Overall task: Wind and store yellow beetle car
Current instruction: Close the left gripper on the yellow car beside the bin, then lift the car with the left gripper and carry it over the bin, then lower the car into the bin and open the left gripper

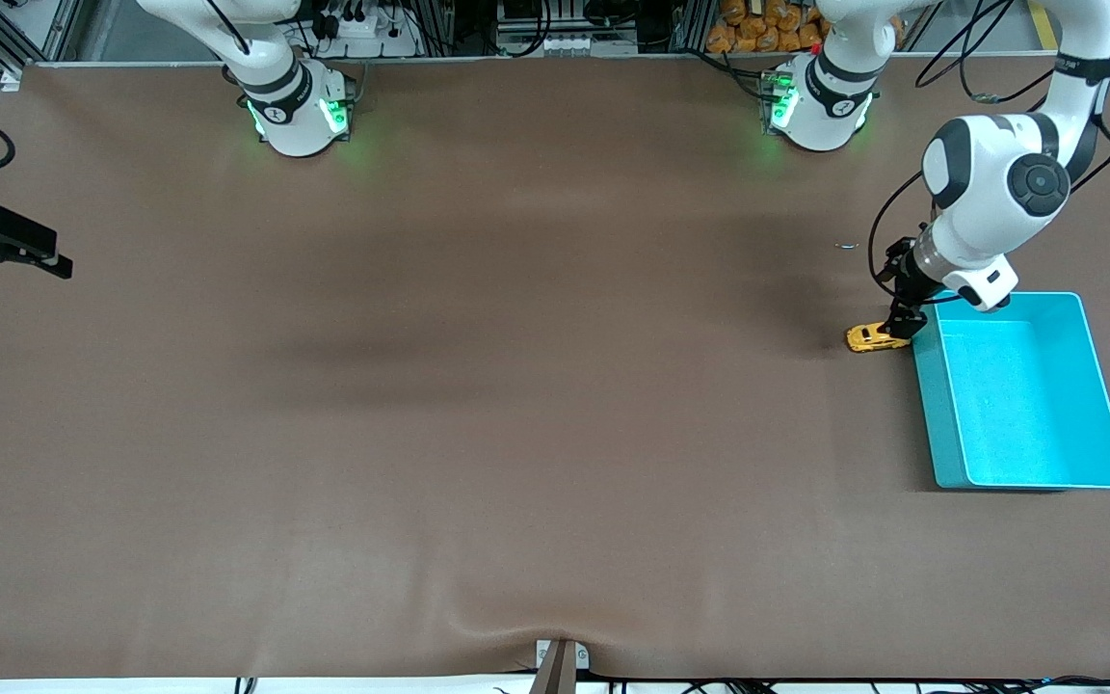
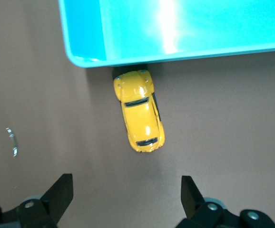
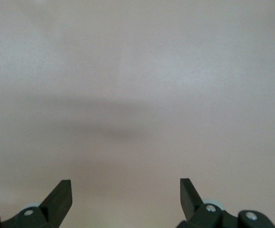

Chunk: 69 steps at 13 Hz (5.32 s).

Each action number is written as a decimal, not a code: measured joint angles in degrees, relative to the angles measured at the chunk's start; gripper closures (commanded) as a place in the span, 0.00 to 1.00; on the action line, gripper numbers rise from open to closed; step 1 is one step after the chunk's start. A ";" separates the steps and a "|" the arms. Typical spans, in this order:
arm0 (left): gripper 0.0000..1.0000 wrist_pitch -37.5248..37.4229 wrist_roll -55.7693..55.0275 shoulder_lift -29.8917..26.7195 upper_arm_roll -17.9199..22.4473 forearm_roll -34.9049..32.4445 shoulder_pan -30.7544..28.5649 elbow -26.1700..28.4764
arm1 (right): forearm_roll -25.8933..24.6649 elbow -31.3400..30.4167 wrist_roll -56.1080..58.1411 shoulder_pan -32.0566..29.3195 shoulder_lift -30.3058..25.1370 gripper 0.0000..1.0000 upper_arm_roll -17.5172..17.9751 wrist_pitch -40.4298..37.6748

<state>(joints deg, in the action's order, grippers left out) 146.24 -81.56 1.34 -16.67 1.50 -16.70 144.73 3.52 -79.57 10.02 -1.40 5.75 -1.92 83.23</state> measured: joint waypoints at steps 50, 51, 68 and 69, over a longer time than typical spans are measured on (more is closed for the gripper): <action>1.00 -17.43 52.23 6.28 -7.85 -13.30 -17.51 -25.60 | -2.57 -9.26 -2.02 1.24 -7.02 0.00 -0.19 3.27; 1.00 -17.46 56.73 7.35 -7.82 -13.31 -18.69 -26.76 | -2.57 -9.26 -2.02 1.24 -7.02 0.00 -0.20 3.29; 1.00 -22.32 80.40 25.35 -8.43 -26.34 -21.34 -37.51 | -2.58 -9.53 -2.03 1.24 -7.01 0.00 -0.21 3.38; 1.00 -21.75 80.40 25.98 -8.41 -26.51 -21.38 -37.58 | -2.58 -9.53 -2.03 1.24 -7.01 0.00 -0.21 3.40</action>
<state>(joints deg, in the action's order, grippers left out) 124.50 -1.16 27.33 -25.08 -25.01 -38.08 107.15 0.94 -89.10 7.99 -0.16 -1.26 -2.13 86.63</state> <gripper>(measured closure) 0.542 0.000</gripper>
